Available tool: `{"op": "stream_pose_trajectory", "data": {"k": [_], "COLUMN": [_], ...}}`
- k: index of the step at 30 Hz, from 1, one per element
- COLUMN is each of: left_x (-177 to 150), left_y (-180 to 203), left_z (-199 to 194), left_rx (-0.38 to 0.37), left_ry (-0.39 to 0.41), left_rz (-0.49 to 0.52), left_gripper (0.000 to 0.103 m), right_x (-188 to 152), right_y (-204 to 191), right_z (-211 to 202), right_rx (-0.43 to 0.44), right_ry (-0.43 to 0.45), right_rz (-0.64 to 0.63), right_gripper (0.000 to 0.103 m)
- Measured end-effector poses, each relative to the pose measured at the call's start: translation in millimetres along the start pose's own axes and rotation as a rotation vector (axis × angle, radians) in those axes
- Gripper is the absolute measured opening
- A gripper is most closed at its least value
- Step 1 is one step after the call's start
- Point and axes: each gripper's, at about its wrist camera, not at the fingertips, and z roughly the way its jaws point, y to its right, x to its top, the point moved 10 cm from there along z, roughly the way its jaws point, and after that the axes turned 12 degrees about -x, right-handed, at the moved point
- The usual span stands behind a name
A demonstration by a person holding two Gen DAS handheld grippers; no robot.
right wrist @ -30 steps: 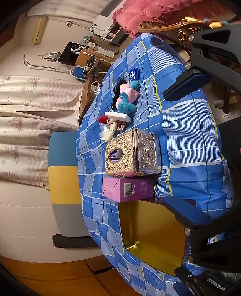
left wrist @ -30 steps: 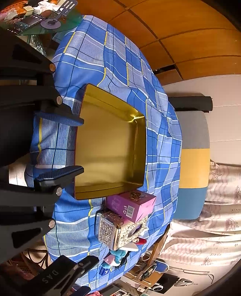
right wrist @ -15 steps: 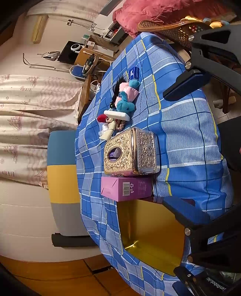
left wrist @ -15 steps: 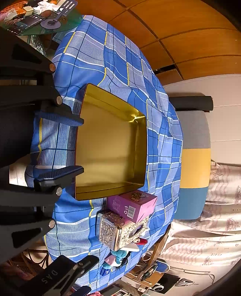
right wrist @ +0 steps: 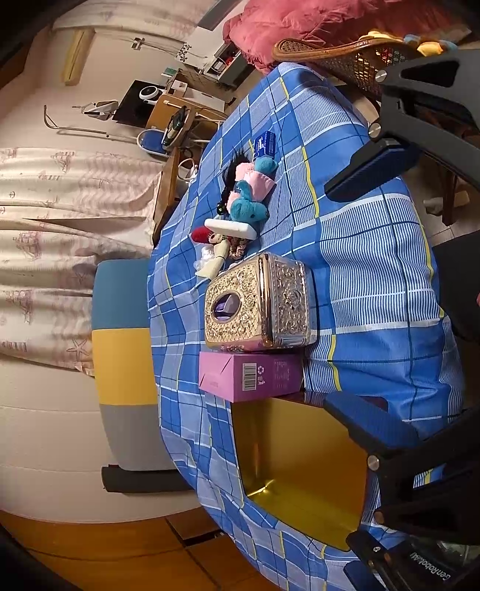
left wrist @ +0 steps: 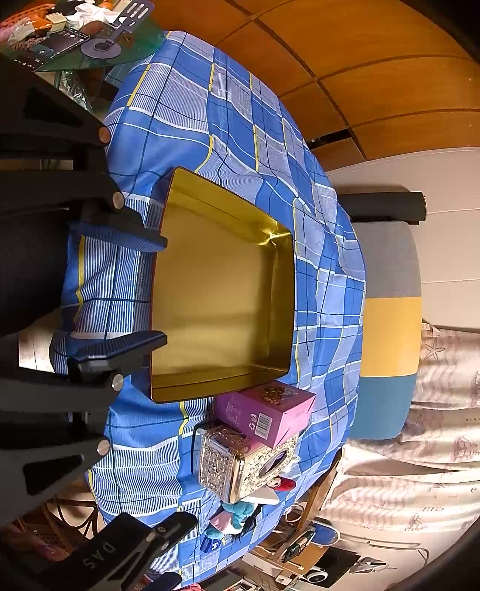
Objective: Organize soft objects
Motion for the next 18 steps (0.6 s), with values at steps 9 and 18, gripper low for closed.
{"op": "stream_pose_trajectory", "data": {"k": [9,18], "left_x": [3.0,-5.8], "left_y": [-0.8,7.3], "left_z": [1.0,27.2], "left_rx": [0.013,-0.077], "left_ry": [0.002,-0.136], "left_rz": [0.003,-0.022], "left_gripper": [0.045,0.044], "right_x": [4.7,22.9], "right_y": [2.4,7.8], "right_z": [1.8,12.7], "right_rx": [0.004,0.129], "right_ry": [0.002,0.043], "right_rz": [0.006,0.034], "right_gripper": [0.103,0.103]}}
